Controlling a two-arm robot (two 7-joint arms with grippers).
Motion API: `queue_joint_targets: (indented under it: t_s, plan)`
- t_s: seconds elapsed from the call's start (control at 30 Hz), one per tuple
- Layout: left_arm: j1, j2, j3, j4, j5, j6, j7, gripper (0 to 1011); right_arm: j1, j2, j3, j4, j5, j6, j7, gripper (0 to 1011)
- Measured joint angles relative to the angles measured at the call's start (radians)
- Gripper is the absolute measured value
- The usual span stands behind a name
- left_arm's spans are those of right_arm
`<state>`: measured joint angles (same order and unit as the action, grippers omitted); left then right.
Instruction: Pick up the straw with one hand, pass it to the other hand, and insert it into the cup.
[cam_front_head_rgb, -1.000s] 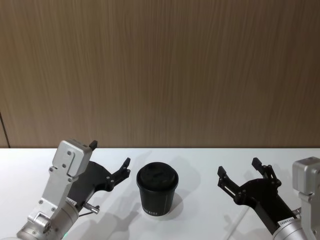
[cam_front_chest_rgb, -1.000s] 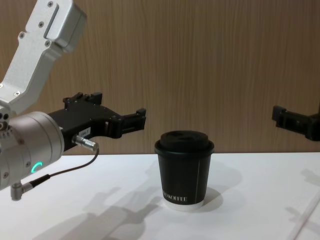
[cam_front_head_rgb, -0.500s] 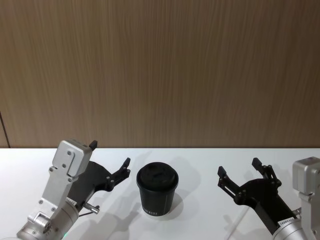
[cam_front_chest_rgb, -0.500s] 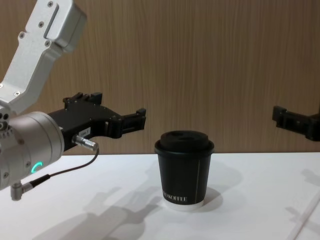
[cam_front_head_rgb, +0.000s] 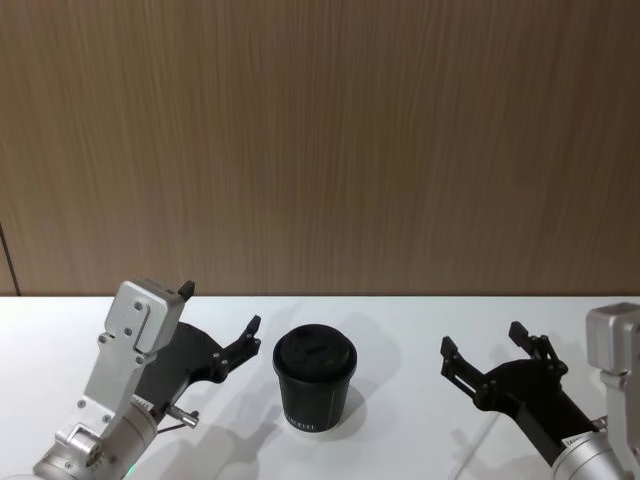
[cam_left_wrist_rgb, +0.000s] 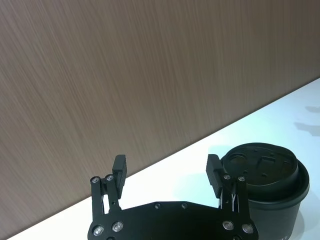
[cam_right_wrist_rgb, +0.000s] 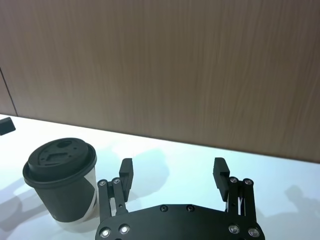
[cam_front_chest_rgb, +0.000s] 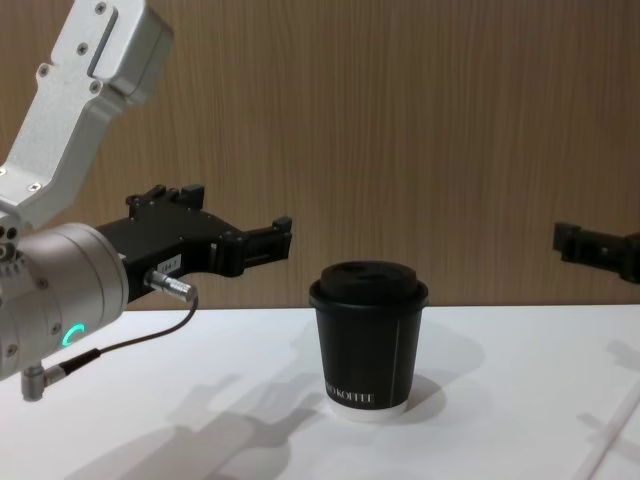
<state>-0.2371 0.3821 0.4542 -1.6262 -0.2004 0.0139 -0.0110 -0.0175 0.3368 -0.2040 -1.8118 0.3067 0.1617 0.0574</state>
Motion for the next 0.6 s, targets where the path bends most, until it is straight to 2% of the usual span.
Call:
queue_joint_targets:
  t_s: [0.37, 0.6]
  plan:
    - [0.000, 0.000, 0.000, 0.000, 0.000, 0.000, 0.000, 1000, 0.004, -0.009, 0.018, -0.046, 0.036, 0.183, -0.023, 1001]
    - [0.000, 0.000, 0.000, 0.000, 0.000, 0.000, 0.000, 1000, 0.013, -0.025, 0.026, -0.066, 0.062, 0.324, -0.044, 1001]
